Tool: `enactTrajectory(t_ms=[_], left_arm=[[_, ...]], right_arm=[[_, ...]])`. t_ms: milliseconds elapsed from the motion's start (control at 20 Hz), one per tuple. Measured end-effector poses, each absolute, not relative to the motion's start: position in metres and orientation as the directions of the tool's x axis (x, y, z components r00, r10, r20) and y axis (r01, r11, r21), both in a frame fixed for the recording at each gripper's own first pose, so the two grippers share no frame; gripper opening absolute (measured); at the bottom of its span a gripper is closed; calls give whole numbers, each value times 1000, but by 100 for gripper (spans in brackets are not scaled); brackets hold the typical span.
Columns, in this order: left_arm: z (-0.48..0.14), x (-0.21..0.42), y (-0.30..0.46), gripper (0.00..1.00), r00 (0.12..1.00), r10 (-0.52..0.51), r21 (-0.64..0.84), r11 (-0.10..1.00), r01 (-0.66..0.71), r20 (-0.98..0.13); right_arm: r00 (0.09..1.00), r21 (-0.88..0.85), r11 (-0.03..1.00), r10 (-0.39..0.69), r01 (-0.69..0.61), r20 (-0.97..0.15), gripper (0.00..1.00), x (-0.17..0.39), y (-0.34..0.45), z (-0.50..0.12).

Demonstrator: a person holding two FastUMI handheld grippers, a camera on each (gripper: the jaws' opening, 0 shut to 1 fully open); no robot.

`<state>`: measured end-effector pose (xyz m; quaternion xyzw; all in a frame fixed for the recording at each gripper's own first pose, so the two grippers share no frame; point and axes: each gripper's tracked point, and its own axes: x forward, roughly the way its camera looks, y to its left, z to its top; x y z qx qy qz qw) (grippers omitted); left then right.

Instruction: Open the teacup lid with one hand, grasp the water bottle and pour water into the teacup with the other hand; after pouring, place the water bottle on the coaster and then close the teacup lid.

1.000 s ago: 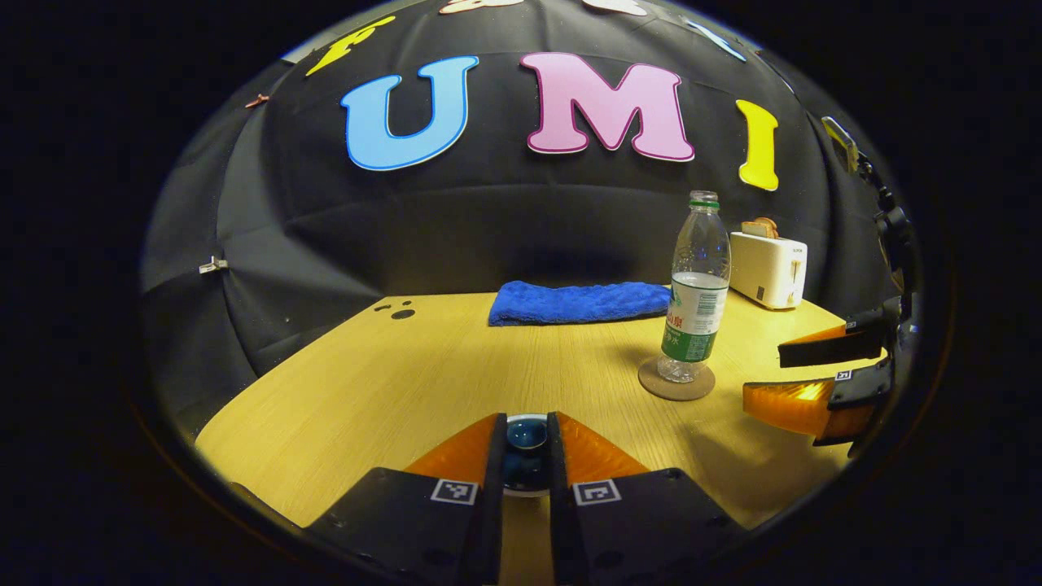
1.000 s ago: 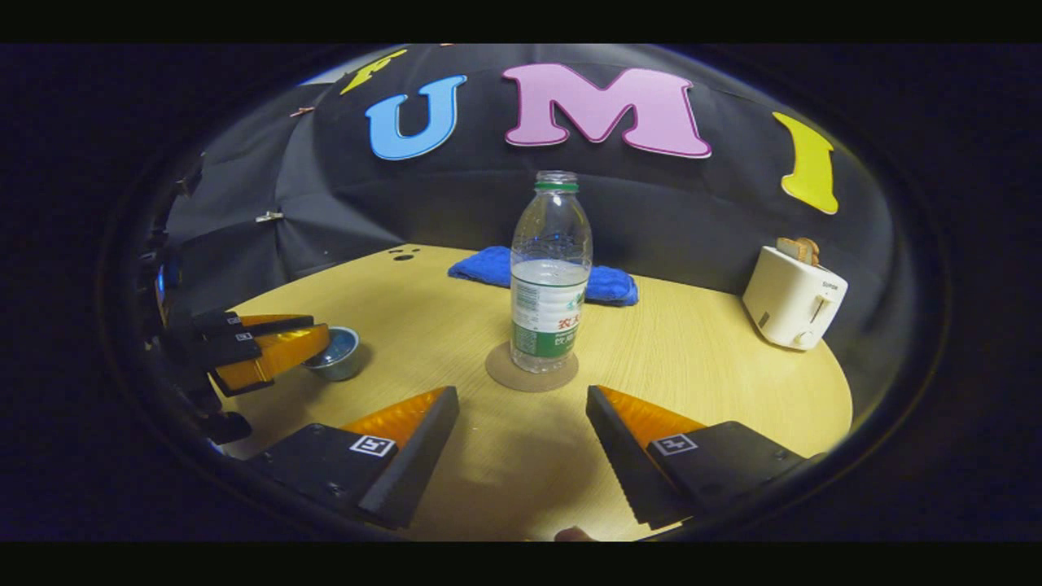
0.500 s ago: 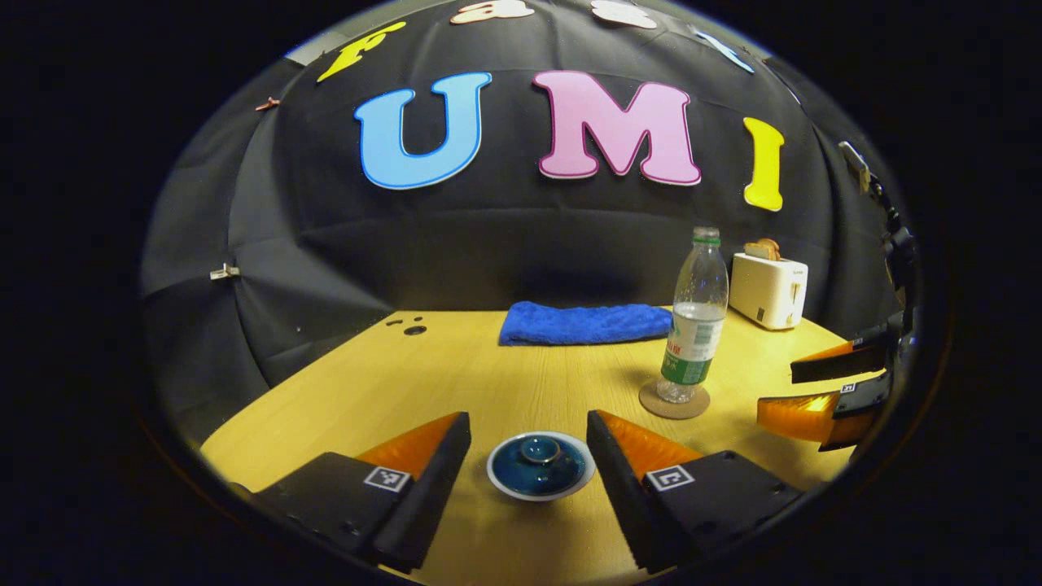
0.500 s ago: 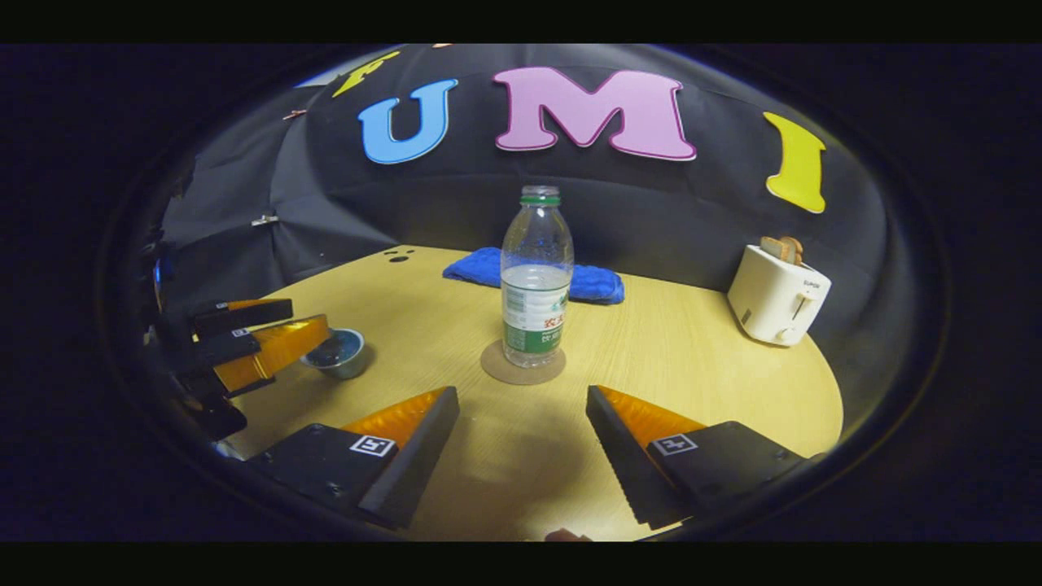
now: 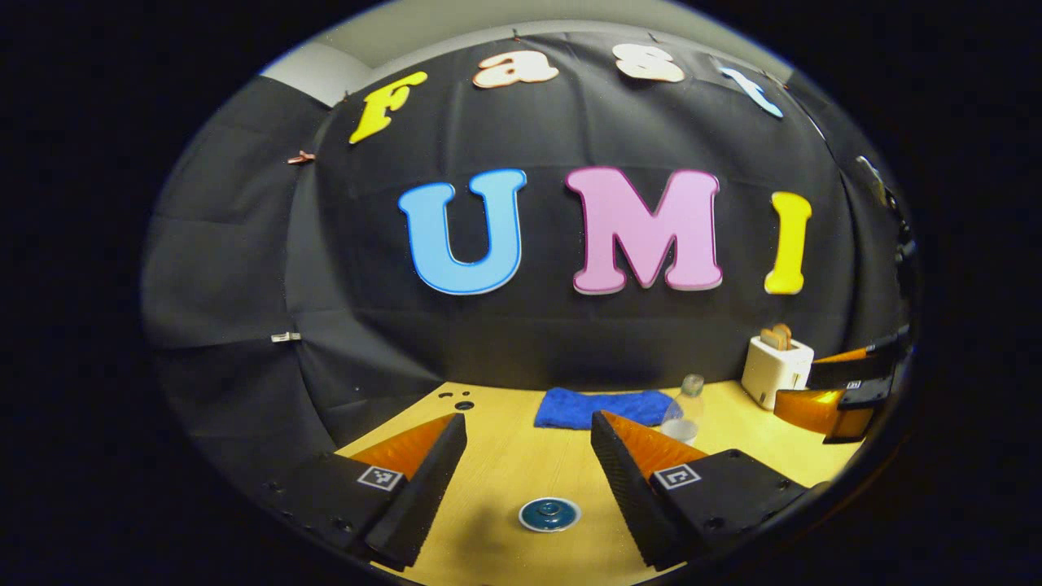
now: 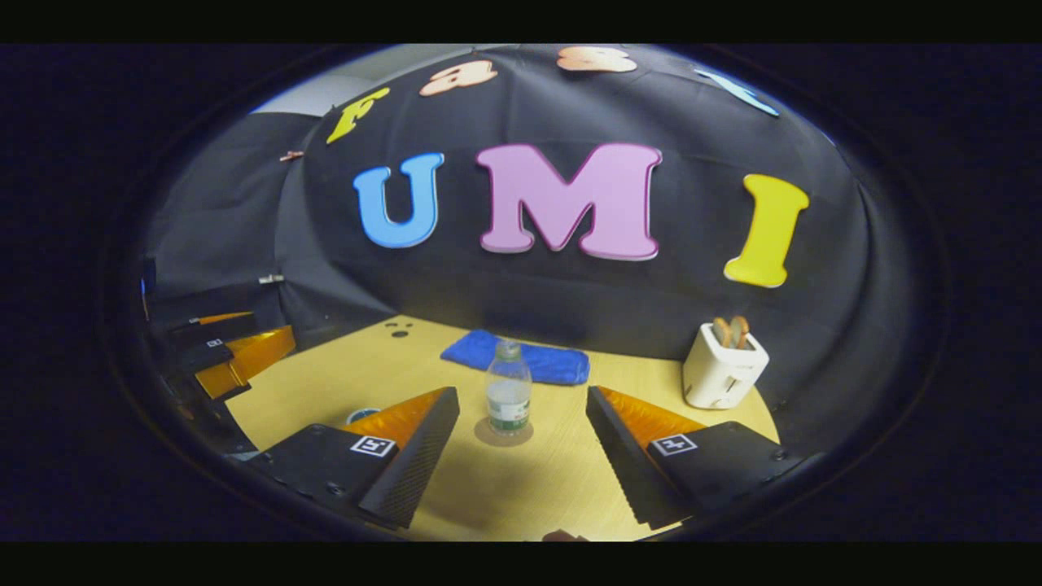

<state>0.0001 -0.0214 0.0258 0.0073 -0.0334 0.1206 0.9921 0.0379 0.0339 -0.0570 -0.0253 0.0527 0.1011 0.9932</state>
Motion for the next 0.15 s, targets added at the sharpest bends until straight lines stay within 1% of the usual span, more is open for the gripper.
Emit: enactTrajectory(t_ms=[100,150], left_arm=[[45,-18,-30,96,964,253,-37,967,-251,77],[53,-27,-34,96,963,255,-43,967,-253,81]], right_arm=[[982,-8,983,184,-184,-33,97,20,26,-31],[985,-11,985,173,-173,-12,97,8,19,-27]])
